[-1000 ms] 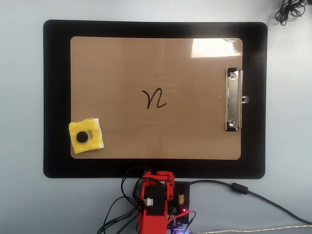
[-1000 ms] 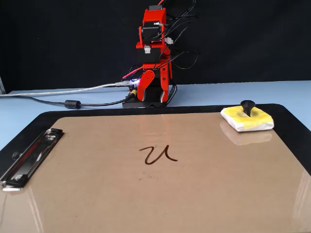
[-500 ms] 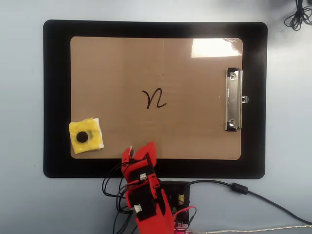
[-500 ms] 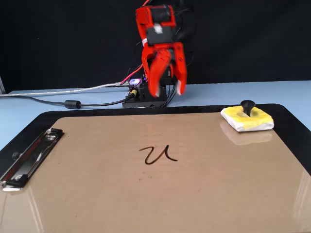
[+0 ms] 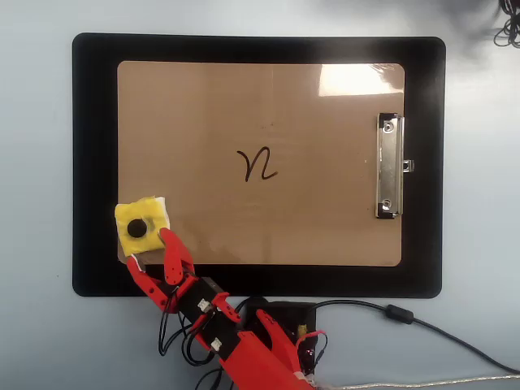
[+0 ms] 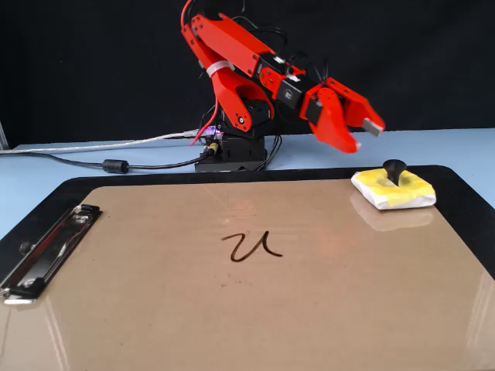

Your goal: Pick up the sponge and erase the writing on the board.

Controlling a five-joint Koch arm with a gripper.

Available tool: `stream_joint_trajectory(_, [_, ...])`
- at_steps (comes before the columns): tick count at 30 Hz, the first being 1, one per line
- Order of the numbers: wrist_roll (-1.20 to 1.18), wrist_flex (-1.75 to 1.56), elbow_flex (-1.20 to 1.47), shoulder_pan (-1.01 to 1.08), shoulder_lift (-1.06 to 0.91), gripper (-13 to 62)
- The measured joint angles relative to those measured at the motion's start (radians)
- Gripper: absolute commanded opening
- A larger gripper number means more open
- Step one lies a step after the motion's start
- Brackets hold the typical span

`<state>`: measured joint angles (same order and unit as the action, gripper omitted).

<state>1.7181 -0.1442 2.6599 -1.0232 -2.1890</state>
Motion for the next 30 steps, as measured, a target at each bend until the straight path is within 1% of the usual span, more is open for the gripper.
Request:
stream_joint_trajectory(5, [-0.061, -0.256, 0.000, -0.005, 0.229, 31.9])
stream_joint_trajectory(11, [-0.064, -0.379, -0.002, -0.005, 0.425, 32.0])
stream_joint_trajectory(20, [-0.069, -0.391, -0.055, -0.005, 0.522, 32.0])
stream_joint_trajectory(27, [-0.075, -0.460, -0.081, -0.006, 0.595, 31.7])
stream_joint_trajectory(28, [-0.075, -0.469, -0.081, -0.006, 0.603, 31.5])
stream_joint_trajectory(30, [-0.075, -0.479, -0.081, -0.006, 0.606, 28.0])
